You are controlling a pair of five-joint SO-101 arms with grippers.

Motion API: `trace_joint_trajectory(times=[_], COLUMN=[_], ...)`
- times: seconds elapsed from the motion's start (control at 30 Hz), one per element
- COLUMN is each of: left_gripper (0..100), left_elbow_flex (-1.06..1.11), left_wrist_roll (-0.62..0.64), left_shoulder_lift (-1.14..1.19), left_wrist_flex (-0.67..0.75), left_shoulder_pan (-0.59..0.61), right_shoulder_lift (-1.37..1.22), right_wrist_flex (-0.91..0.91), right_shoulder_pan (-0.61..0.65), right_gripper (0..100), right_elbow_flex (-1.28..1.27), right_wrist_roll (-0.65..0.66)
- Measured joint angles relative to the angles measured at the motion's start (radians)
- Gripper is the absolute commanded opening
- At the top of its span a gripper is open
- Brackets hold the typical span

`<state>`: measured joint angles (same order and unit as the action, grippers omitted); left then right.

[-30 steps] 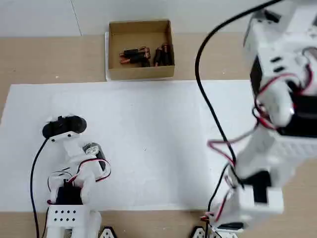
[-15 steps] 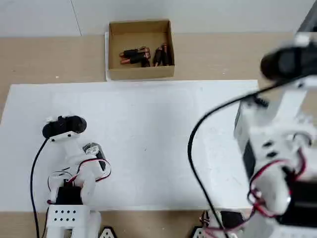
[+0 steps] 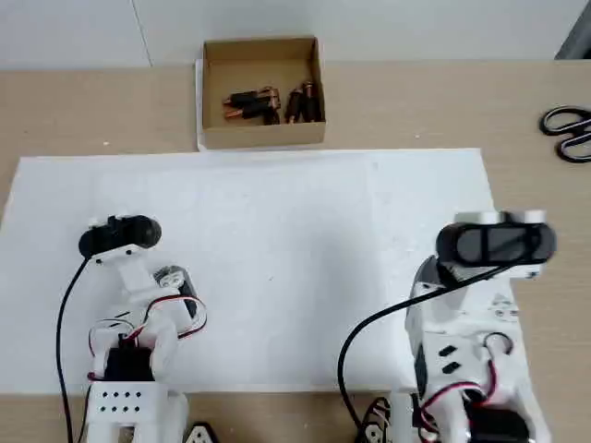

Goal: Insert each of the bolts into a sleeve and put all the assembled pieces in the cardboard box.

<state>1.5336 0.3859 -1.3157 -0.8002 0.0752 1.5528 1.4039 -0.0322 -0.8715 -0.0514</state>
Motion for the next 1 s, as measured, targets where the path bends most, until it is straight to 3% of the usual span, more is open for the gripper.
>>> trace_joint_trajectory(times=[0.33, 1.0], left_gripper=[1, 1], left_elbow_flex=[0.000, 0.000], left_wrist_roll=[0.000, 0.000], left_shoulder_lift=[0.000, 0.000], left_wrist_flex=[0.000, 0.000], left_shoulder_pan=[0.000, 0.000], right_shoulder_lift=[0.244, 0.247], right_wrist_flex=[-0.115, -0.175], right_shoulder_pan=[0.000, 0.000], right_gripper=[0.3, 0.3], right_elbow_flex=[-0.433, -0.726], right_wrist_roll=[0.000, 0.000])
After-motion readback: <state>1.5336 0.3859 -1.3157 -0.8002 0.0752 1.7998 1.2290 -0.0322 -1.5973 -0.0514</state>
